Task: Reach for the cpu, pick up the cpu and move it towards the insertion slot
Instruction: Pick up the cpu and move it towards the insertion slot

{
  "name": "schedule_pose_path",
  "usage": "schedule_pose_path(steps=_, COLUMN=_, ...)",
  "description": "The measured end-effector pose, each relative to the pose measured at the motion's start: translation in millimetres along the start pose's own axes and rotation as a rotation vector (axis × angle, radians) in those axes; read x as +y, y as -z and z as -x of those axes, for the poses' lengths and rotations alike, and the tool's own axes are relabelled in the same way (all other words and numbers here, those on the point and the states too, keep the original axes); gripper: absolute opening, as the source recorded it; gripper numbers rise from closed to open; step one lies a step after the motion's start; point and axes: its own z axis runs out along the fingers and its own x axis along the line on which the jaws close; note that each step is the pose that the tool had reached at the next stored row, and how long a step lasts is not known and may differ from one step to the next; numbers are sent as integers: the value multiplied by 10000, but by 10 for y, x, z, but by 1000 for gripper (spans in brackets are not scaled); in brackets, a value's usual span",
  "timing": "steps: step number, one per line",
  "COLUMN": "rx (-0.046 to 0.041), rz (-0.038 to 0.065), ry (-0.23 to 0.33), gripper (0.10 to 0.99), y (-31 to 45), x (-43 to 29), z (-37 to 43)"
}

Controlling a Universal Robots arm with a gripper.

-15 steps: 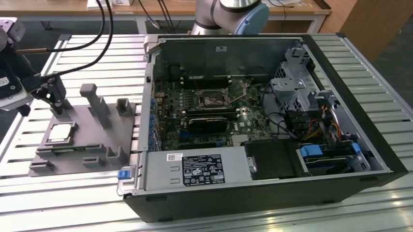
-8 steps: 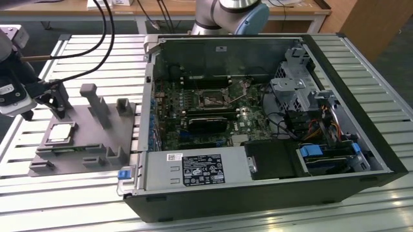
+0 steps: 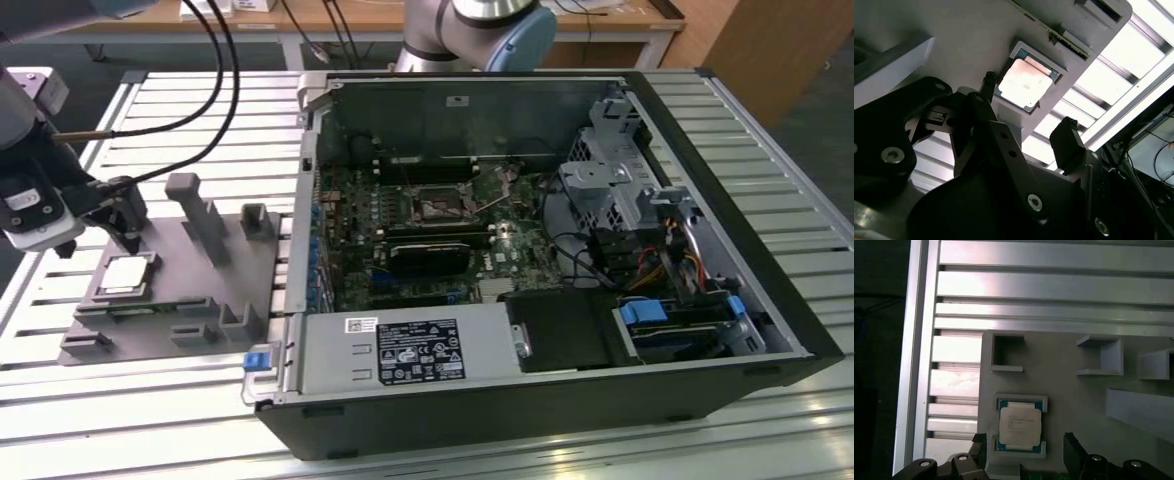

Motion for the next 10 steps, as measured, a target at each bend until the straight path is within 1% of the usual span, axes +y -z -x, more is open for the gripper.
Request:
schedule_pose_path(steps=2, rx=-29, rz=-11, ry=0, gripper=714, y=-27, x=-1, z=-8)
schedule_pose_path(steps=6, rx=-146, rz=-55, ry=10, gripper=714, y=-74, x=-5, z=-27)
schedule_pose_path(steps=10, rx=-156, rz=-58, ry=10, gripper=714, y=-146, x=-10, z=-30)
